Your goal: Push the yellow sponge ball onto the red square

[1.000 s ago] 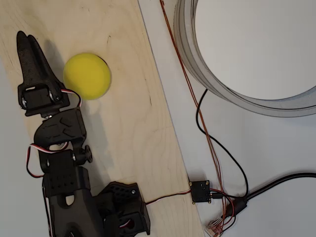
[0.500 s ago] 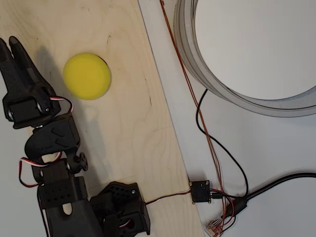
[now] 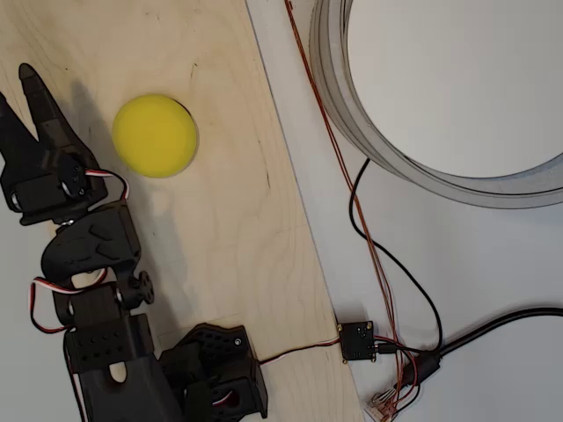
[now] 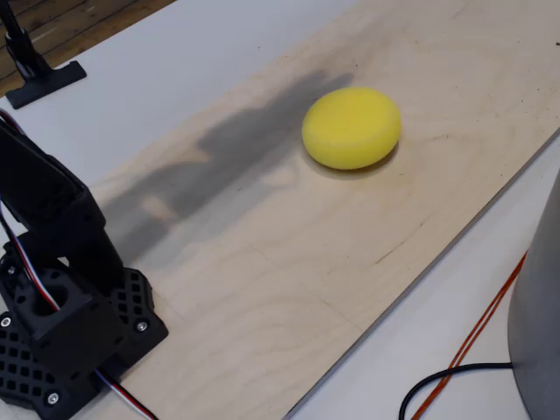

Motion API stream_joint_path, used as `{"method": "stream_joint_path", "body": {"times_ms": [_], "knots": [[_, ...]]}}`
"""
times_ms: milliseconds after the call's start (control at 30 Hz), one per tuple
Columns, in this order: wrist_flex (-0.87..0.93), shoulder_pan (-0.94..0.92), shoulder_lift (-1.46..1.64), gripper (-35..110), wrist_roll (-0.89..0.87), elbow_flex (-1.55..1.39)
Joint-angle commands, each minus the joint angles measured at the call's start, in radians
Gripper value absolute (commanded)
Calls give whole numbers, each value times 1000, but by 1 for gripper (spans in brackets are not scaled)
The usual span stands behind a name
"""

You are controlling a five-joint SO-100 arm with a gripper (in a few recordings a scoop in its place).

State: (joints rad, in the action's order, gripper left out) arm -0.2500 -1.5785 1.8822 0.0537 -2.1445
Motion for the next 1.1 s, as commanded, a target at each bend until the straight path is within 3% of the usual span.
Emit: {"method": "stream_joint_path", "body": {"times_ms": [0, 33, 300, 333, 400, 467, 700, 800, 867, 967, 1067], "knots": [[-23, -9, 29, 12, -55, 54], [-20, -25, 21, 0, -98, 81], [0, -55, -23, 0, -101, 110], [-3, -52, -18, 1, -104, 110], [-3, -32, -11, 26, -40, 98], [-2, -14, -2, 38, 12, 84], [0, -17, -2, 41, 38, 87], [-2, -15, -3, 30, 61, 110], [20, -23, -14, 0, 28, 172], [172, -71, -80, -1, -52, 288], [167, -81, -86, -1, -67, 282]]}}
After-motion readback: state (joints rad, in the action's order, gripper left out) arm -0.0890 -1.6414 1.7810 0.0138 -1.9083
